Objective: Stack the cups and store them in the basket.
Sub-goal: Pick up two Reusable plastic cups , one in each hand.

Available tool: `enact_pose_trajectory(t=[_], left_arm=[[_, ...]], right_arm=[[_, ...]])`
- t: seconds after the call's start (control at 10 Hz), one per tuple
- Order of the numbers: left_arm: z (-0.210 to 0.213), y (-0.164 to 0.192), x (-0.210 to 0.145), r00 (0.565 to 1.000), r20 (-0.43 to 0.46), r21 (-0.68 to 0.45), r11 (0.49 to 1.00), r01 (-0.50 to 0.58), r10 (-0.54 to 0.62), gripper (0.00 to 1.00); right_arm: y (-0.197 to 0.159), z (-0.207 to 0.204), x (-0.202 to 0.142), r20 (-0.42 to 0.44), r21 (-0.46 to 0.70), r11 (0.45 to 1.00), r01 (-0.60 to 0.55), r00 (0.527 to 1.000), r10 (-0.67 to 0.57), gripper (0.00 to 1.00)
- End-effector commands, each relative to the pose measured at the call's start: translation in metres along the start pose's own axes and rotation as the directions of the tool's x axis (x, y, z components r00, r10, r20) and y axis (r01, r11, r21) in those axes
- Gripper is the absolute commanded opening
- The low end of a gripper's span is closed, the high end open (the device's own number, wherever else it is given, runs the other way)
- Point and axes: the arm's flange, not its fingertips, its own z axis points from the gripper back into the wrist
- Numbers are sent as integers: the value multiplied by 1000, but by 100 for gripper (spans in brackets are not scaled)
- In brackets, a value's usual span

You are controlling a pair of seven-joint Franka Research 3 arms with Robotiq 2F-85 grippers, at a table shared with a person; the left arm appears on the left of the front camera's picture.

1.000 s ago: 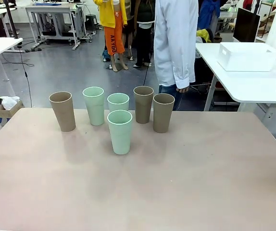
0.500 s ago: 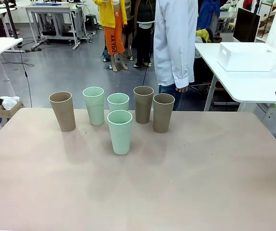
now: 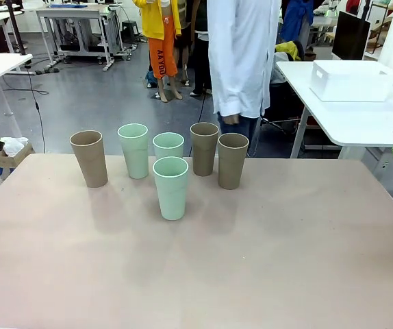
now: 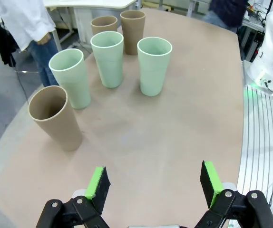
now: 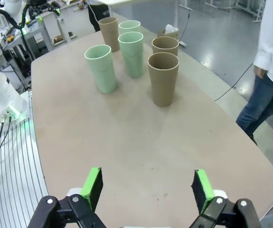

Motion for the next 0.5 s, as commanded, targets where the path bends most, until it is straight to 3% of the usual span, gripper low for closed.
enact_pose_trajectory(t=[0.0,0.4], left_arm=[[1,2,0,999,30,-4,1000,21,-21,100],[1,2,0,999,30,-4,1000,21,-21,100]], right_arm=[[-4,0,1,22,6,1000,-27,999,27,100],[-4,0,1,22,6,1000,-27,999,27,100]])
